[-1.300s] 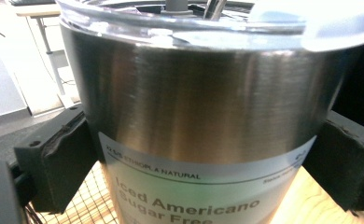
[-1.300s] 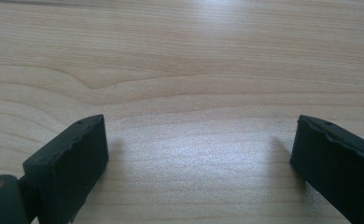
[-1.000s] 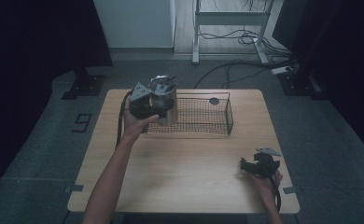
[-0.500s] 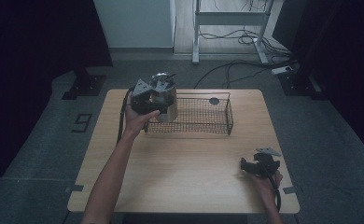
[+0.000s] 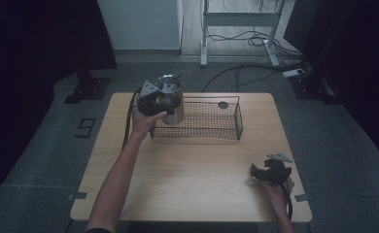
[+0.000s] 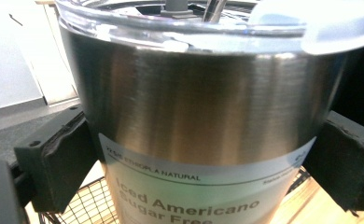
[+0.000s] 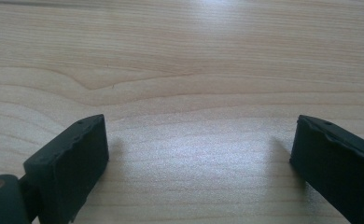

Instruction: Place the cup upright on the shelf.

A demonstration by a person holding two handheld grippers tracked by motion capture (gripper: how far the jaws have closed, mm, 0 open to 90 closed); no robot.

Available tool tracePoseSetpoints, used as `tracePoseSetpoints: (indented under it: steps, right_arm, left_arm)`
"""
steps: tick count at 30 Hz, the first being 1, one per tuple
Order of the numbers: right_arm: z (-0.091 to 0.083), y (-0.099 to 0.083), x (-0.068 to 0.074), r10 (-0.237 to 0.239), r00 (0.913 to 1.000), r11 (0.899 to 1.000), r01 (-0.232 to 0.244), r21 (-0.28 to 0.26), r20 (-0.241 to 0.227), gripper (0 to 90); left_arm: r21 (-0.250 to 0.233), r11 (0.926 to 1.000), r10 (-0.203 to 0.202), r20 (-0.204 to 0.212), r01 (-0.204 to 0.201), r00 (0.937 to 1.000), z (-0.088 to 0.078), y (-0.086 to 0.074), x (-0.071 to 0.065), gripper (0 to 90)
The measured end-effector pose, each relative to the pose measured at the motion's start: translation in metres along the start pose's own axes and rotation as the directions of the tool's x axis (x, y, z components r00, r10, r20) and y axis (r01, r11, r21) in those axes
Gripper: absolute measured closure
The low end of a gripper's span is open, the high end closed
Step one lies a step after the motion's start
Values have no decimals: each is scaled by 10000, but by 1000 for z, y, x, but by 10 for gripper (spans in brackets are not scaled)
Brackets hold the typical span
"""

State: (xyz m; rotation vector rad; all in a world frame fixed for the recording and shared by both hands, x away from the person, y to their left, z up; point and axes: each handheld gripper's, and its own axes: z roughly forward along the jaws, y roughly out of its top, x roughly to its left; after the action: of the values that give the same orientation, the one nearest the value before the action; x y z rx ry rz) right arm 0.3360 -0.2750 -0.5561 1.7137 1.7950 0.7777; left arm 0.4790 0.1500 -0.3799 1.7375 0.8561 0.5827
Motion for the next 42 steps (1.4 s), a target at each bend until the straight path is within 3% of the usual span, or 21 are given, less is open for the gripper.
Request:
tracePoseSetpoints:
  steps: [20,29,42]
  right_arm:
    - [0,0,0,8,10000,10000,-8,-1,7,38]
    - [0,0,0,7,10000,10000,-7,-3,10,38]
    - [0,0,0,6,10000,10000,-6,-4,5,38]
  left_arm:
    - [448,9989,-79,-448,99,9990,29,-16,16,42]
    - [390,9990,-192,-547,214,9983,38,-22,20,42]
    - [837,9959,-278,-741,340,9969,57,-42,23,42]
